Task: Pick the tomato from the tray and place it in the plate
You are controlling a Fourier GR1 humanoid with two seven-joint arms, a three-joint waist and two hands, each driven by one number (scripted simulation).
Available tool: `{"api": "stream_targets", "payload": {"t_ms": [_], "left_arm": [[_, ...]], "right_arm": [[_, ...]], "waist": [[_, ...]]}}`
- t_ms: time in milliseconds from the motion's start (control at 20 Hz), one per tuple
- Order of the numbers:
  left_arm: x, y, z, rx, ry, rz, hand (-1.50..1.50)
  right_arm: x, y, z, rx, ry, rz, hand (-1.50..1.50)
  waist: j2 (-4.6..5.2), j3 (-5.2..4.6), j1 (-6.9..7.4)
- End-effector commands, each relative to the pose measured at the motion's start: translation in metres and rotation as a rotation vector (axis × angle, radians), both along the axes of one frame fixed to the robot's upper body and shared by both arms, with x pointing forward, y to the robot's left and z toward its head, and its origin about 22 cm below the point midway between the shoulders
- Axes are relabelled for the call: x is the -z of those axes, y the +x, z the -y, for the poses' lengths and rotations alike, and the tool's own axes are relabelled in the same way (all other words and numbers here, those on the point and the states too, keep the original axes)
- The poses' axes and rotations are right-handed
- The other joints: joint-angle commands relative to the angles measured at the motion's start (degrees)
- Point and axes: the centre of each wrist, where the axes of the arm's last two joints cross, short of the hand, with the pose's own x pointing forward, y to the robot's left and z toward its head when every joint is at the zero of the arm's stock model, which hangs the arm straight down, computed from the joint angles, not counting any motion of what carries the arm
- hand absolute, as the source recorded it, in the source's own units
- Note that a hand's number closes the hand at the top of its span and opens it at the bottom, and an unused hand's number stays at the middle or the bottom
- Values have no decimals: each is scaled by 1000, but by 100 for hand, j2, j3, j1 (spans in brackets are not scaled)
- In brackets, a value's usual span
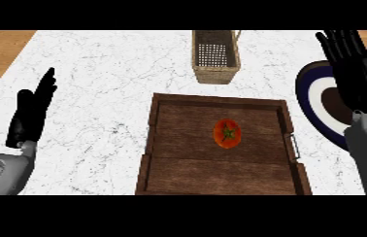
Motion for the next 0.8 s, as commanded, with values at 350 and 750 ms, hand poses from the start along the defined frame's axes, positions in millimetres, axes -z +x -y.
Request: {"api": "stream_targets", "payload": {"t_ms": [350, 750], "left_arm": [[46, -27, 35, -9, -192, -112, 0], [62, -40, 65, 18, -278, -96, 0]], "right_arm": [[-65, -18, -32, -107, -671, 283, 150], [81, -67, -88, -62, 6, 234, -150]], "waist": [[-12, -59, -468], [301, 204, -237]]}}
